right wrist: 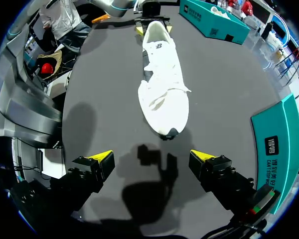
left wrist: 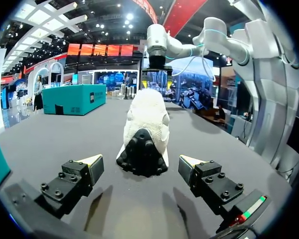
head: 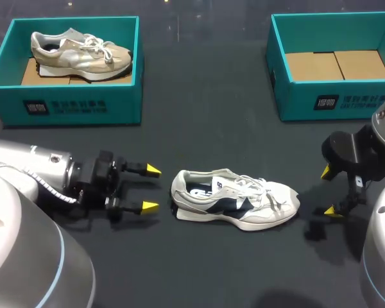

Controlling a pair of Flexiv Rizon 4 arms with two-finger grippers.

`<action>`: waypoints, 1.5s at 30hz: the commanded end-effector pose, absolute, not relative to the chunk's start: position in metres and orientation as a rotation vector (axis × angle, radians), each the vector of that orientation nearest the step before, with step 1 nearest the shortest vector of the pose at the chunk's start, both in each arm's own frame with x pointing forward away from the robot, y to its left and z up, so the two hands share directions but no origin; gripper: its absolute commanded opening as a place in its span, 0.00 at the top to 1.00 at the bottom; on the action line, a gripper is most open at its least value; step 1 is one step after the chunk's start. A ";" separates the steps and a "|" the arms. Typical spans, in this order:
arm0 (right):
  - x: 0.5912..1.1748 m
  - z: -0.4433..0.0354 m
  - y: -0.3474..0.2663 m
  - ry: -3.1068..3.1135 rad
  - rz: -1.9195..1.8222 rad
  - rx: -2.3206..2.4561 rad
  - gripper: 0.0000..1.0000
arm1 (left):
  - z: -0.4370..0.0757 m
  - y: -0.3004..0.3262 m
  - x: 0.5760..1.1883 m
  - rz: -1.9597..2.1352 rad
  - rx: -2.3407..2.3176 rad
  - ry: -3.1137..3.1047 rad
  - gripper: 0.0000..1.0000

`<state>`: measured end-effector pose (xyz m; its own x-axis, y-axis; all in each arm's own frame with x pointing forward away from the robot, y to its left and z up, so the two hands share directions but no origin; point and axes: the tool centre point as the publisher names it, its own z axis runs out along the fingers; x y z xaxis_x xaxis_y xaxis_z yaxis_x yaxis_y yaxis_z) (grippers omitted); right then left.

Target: Take the shoe out of the shoebox, open the shoe tongue, remove and reinsert the insole, then place the shoe into the shoebox

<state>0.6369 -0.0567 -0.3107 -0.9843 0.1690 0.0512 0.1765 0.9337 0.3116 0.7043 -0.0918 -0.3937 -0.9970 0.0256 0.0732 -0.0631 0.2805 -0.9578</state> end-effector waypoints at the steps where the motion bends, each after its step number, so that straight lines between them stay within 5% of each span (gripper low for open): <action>1: 0.635 -0.311 -0.057 -3.069 -0.494 -0.275 0.00 | -0.396 -0.099 0.702 1.850 0.039 -2.463 0.00; 45: 0.635 -0.311 -0.057 -3.069 -0.494 -0.275 0.00 | -0.410 -0.155 0.700 1.859 0.007 -2.459 0.00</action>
